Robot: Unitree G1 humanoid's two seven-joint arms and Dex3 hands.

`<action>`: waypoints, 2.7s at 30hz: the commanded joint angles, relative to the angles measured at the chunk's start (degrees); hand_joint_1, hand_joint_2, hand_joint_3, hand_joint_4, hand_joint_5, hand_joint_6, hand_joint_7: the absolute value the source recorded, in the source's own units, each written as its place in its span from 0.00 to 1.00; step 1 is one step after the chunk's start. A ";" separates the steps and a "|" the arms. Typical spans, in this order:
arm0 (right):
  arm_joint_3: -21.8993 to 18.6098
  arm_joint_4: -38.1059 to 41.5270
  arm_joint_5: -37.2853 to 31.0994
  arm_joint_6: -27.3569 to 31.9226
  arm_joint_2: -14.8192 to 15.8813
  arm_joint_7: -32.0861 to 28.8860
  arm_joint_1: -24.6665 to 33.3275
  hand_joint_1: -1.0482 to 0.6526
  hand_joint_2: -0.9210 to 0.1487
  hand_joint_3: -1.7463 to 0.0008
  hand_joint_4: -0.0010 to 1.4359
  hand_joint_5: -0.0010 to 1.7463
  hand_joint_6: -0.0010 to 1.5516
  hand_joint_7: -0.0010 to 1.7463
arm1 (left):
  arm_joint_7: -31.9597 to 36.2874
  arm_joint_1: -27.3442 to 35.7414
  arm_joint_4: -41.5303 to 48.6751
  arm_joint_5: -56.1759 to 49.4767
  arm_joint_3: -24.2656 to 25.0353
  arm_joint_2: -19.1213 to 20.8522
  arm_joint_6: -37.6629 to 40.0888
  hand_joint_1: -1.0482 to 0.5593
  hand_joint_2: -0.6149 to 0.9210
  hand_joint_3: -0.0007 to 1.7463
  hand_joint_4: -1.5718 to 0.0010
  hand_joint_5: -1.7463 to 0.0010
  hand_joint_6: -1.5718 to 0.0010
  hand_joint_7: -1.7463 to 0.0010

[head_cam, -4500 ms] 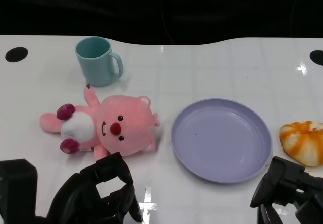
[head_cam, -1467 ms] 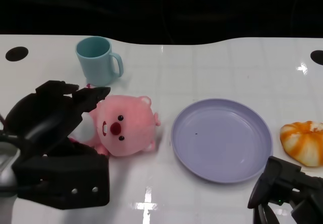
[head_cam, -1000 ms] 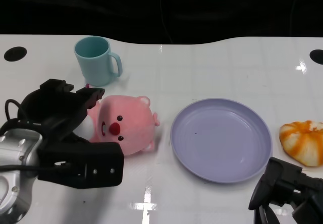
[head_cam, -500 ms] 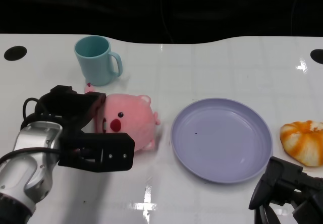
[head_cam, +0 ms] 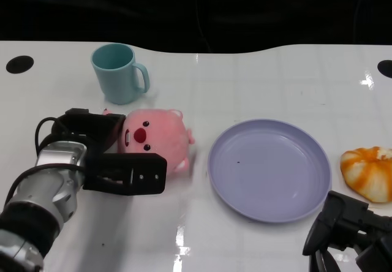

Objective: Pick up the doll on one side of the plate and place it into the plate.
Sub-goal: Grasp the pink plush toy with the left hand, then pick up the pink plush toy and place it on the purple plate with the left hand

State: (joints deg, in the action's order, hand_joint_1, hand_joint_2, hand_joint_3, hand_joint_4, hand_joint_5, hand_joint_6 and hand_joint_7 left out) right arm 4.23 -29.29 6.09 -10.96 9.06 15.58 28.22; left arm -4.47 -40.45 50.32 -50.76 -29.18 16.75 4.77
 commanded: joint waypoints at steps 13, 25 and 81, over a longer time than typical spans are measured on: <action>-0.70 -1.92 -0.01 0.54 0.64 -0.37 1.11 0.52 0.47 0.15 0.50 1.00 0.38 0.92 | 6.41 -3.08 19.09 5.75 -2.99 -4.40 -7.90 0.42 1.00 0.02 0.44 0.90 0.36 0.94; -0.92 -1.33 0.26 0.24 0.77 -0.09 0.61 0.53 0.47 0.15 0.50 1.00 0.38 0.92 | 20.01 -0.23 18.77 7.67 -2.99 -2.72 -15.24 0.51 1.00 0.19 0.52 0.01 0.46 0.38; 0.63 -1.95 -0.37 1.49 0.40 -0.32 0.89 0.53 0.47 0.17 0.49 1.00 0.38 0.91 | 10.61 0.47 -15.65 14.81 2.89 -16.40 -3.96 0.52 0.68 0.69 0.39 0.00 0.52 0.00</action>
State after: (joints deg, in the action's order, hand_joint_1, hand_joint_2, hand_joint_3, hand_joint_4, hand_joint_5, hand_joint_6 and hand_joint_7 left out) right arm 4.82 -30.34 5.94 -9.48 9.09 15.48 28.83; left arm 6.83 -37.72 33.66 -35.50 -25.97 0.77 0.17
